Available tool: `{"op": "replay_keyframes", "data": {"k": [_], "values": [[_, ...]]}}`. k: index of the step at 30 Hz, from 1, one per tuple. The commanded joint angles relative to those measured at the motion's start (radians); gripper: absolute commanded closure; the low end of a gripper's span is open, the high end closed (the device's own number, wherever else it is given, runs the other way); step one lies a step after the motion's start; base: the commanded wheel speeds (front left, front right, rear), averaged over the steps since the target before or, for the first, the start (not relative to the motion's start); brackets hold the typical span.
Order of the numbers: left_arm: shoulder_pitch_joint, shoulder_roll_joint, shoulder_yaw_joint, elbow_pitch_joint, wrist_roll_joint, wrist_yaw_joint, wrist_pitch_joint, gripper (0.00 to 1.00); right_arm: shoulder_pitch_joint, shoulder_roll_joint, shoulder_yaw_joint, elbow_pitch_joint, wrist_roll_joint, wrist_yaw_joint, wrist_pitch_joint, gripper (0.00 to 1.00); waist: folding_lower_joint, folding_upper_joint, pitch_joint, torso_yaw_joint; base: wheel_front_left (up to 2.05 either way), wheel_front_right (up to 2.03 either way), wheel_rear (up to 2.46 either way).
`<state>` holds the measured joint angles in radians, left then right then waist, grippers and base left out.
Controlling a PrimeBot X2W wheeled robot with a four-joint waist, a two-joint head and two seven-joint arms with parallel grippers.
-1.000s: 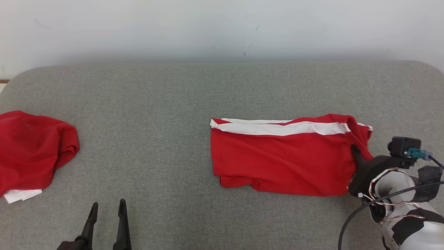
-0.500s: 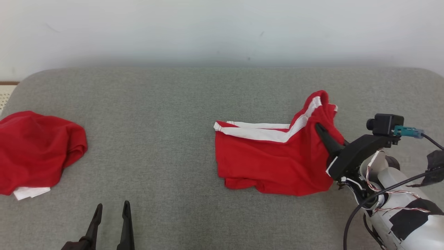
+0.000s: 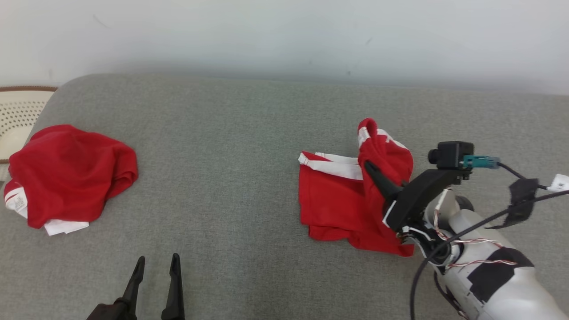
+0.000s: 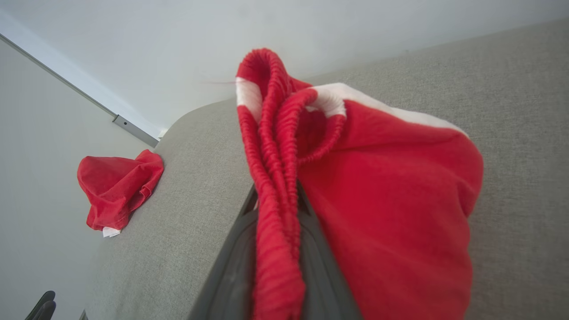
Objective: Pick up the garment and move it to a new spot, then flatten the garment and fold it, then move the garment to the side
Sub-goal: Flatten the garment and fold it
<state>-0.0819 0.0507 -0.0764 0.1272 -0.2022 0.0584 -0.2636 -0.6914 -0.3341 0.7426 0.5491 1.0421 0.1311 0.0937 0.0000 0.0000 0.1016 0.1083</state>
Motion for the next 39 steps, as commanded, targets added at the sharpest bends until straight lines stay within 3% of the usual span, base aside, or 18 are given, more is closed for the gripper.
{"op": "replay_keyframes", "data": {"k": [1, 9, 19, 20, 21, 22, 23, 31, 39], "values": [[-0.004, 0.0, -0.005, 0.004, -0.006, 0.006, -0.002, 0.0, -0.015, 0.013, 0.008, 0.012, -0.004, -0.001, 0.0, 1.0, 0.0, 0.0, 0.009, 0.013, 0.0, 0.0, 0.0], [-0.028, 0.0, -0.045, 0.011, -0.023, 0.014, -0.002, 0.0, -0.063, 0.094, 0.041, 0.126, -0.007, -0.001, -0.008, 1.0, 0.0, 0.0, 0.034, 0.047, 0.0, 0.0, 0.0], [-0.046, 0.0, -0.073, 0.018, -0.034, 0.019, -0.002, 0.0, -0.112, 0.13, 0.096, 0.264, -0.05, -0.001, -0.068, 1.0, 0.0, 0.0, 0.049, 0.075, 0.0, 0.0, 0.0], [-0.046, 0.0, -0.072, 0.019, -0.032, 0.02, -0.002, 0.0, -0.113, 0.134, 0.1, 0.267, -0.049, -0.001, -0.08, 0.93, 0.0, 0.0, 0.049, 0.075, 0.0, 0.0, 0.0], [-0.045, 0.0, -0.07, 0.019, -0.03, 0.02, -0.002, 0.0, -0.117, 0.136, 0.104, 0.271, -0.049, -0.001, -0.091, 0.69, 0.0, 0.0, 0.049, 0.074, 0.0, 0.0, 0.0], [-0.044, 0.0, -0.067, 0.02, -0.029, 0.02, -0.002, 0.0, -0.118, 0.135, 0.108, 0.275, -0.049, -0.001, -0.1, 0.25, 0.0, 0.0, 0.048, 0.073, 0.0, 0.0, 0.0], [-0.043, 0.0, -0.063, 0.02, -0.027, 0.02, -0.002, 0.0, -0.119, 0.134, 0.111, 0.279, -0.044, -0.001, -0.108, 0.0, 0.0, 0.0, 0.047, 0.071, 0.0, 0.0, 0.0], [-0.022, 0.0, -0.039, 0.016, -0.017, 0.015, -0.002, 0.0, -0.101, 0.096, 0.134, 0.215, -0.009, -0.001, -0.201, 0.0, 0.0, 0.0, 0.032, 0.052, 0.0, 0.0, 0.0], [-0.004, 0.0, -0.024, 0.006, -0.009, 0.015, -0.002, 0.0, -0.064, -0.013, 0.116, 0.159, -0.023, -0.001, -0.301, 0.0, 0.0, 0.0, 0.018, 0.028, 0.0, 0.0, 0.0]]}}
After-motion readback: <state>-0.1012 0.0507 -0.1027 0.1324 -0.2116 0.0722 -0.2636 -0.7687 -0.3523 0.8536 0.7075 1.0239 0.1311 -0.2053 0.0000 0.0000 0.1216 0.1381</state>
